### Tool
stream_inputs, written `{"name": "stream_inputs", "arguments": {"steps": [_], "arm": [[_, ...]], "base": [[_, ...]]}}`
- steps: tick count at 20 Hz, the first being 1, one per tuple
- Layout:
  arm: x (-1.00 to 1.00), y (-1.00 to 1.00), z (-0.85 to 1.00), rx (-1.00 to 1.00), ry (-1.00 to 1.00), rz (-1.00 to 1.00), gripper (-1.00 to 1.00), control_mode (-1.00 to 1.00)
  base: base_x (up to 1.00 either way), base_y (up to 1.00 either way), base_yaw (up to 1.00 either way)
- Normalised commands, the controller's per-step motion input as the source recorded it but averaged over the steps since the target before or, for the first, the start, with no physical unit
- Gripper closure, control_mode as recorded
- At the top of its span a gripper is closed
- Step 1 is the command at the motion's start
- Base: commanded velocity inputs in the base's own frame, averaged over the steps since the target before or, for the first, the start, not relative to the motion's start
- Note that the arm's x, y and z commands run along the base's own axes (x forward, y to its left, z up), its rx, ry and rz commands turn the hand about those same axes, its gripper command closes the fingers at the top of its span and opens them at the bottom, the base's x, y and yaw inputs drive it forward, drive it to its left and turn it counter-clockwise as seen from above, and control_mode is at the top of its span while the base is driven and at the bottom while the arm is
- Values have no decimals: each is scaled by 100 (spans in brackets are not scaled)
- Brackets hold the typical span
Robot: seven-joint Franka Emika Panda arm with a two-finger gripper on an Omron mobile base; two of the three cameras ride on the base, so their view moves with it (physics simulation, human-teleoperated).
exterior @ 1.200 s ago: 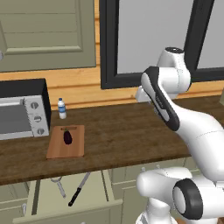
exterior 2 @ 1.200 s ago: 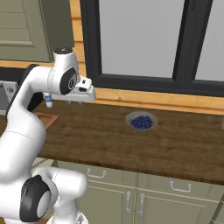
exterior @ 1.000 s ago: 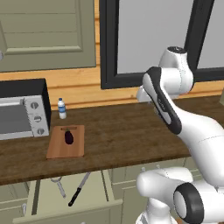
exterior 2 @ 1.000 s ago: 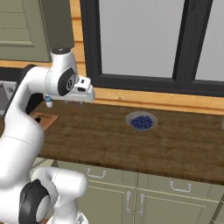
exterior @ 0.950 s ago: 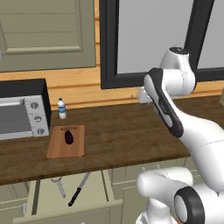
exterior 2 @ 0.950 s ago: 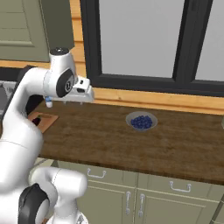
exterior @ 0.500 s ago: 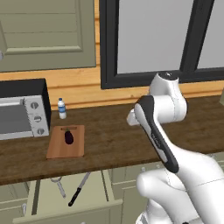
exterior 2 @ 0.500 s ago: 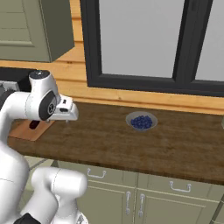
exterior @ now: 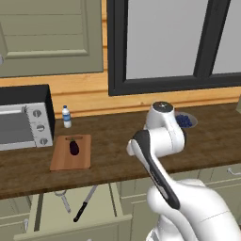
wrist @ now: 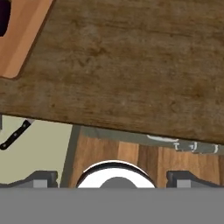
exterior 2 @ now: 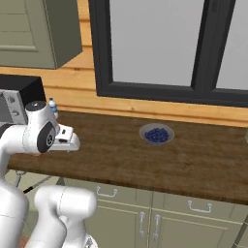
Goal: Place the appropriate cutting tool for cutting the eggplant skin on the cutting board.
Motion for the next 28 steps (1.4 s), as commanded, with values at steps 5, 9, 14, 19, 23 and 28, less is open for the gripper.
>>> {"name": "stream_inputs", "arguments": {"steps": [5, 9, 14, 19, 23, 28], "arm": [[0, 76, -66, 1, 0, -1, -100, -100], [0, 78, -52, 0, 10, 0, -100, -100], [0, 66, -54, 0, 13, 0, -100, -100], [0, 55, -51, 3, 12, 0, -100, -100], [0, 44, -47, 2, 17, 0, -100, -100], [-1, 37, -35, 0, 18, 0, -100, -100]], "base": [[0, 0, 0], [0, 0, 0], [0, 0, 0], [0, 0, 0], [0, 0, 0], [0, 0, 0]]}}
